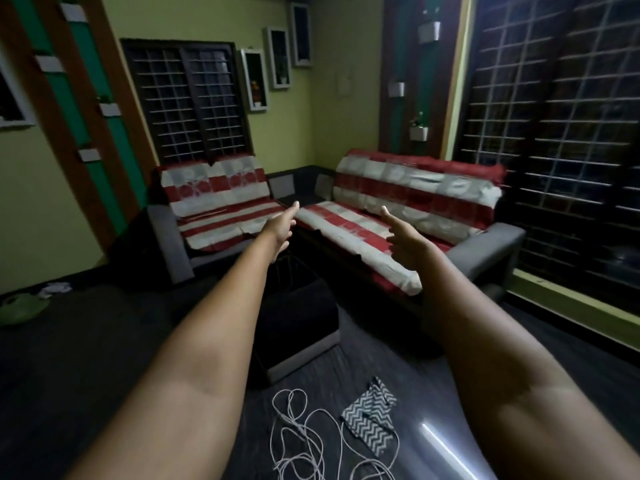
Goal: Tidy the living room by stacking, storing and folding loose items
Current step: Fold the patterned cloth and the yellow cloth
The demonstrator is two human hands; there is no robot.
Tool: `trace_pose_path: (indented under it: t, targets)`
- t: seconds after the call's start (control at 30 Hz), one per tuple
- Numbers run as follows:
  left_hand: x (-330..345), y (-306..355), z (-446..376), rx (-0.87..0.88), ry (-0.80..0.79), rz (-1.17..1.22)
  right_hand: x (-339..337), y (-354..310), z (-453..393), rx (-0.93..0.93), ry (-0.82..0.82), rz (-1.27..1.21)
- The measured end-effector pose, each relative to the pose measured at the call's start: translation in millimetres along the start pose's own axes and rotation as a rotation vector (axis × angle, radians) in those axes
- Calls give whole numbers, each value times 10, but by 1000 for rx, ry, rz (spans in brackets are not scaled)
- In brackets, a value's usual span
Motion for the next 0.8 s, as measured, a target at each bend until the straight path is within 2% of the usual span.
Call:
trace_pose_path:
  t: [0.33,0.43,0.6,0.73,0.8]
  targets:
    - [673,-451,-1697,-36,-115,20,-398,-171,-1599,81,67,4]
    - [996,-881,-2310,-80,-105,44,-573,20,-2309,144,94,19]
    - [1517,-2220,-2740,-300,-171,22,-656,1018,-3255,321,162,3]
    - [1978,-3915,-2971,-521,-245,-47,-726,2469,-4066,530,248,67]
    - [2188,-4672,-2982,-567,-286,-66,-726,3176,-4334,588,290,53]
Point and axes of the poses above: each hand's wrist, its own z-axis away from the middle knuckle, its own x-axis out of the palm, y = z × x, the point moved 1 cm from there along -z, towards the middle knuckle, and after that the axes turned 11 degrees about x, right-handed, at the moved point
